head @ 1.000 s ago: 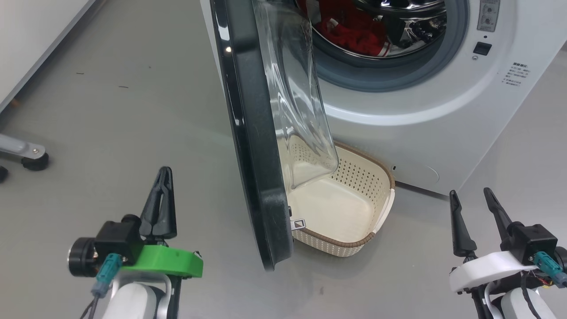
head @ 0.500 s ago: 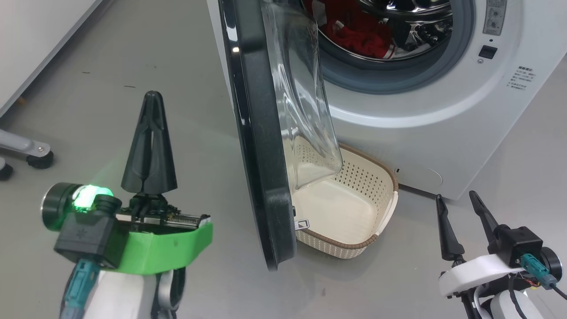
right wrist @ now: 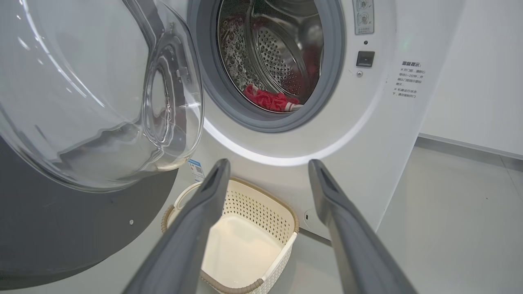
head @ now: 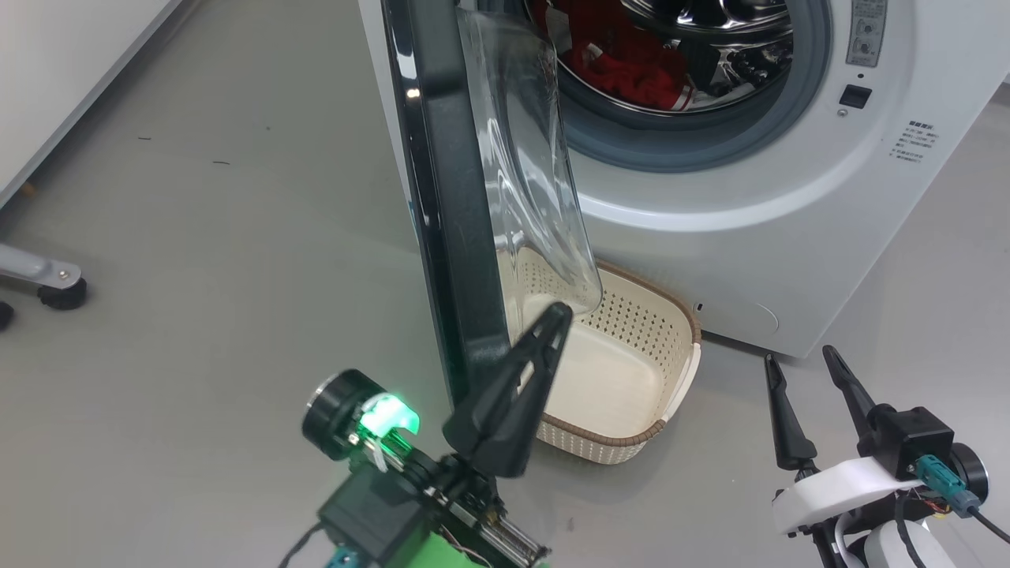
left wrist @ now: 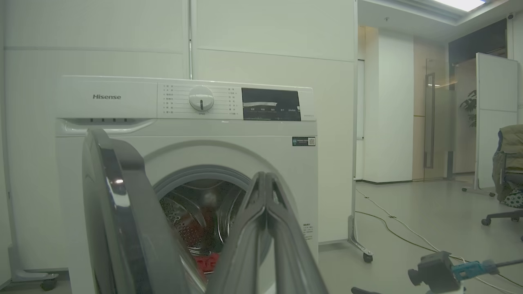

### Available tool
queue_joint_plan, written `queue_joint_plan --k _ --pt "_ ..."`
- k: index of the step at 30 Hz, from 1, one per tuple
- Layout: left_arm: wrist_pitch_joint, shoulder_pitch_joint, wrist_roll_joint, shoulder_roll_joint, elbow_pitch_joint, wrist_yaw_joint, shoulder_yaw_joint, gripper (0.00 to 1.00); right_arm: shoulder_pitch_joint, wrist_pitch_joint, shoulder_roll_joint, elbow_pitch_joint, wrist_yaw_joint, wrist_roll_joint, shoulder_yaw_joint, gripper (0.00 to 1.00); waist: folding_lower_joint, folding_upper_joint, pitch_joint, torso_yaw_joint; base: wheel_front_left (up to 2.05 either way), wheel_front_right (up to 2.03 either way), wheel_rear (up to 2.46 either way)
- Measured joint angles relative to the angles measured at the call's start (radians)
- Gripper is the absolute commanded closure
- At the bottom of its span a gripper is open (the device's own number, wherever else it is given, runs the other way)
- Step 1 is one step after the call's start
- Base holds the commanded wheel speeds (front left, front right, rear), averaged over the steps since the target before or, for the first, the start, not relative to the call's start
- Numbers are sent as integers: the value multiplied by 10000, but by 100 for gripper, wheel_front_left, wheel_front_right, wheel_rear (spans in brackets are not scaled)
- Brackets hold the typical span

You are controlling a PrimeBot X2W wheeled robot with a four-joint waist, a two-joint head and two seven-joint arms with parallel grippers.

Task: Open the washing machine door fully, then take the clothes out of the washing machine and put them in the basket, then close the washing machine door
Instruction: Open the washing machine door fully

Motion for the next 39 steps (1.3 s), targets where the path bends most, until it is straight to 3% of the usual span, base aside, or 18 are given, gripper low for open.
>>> queue_joint_plan --k 6,10,19,39 --pt "700 492 -63 77 947 -585 -901 100 0 0 84 31 12 -61 -6 0 0 0 0 -62 0 0 0" --pt "1085 755 -138 198 1753 -583 -955 100 0 0 111 40 88 -88 -13 0 0 0 28 -101 0 0 0" --pt "1463 1049 -244 305 2945 -211 -495 100 -5 0 146 88 176 -132 -107 0 0 0 72 -144 0 0 0" --pt "1177 1028 -318 123 3542 213 -203 100 -3 0 313 161 282 -180 -422 0 0 0 25 42 0 0 0"
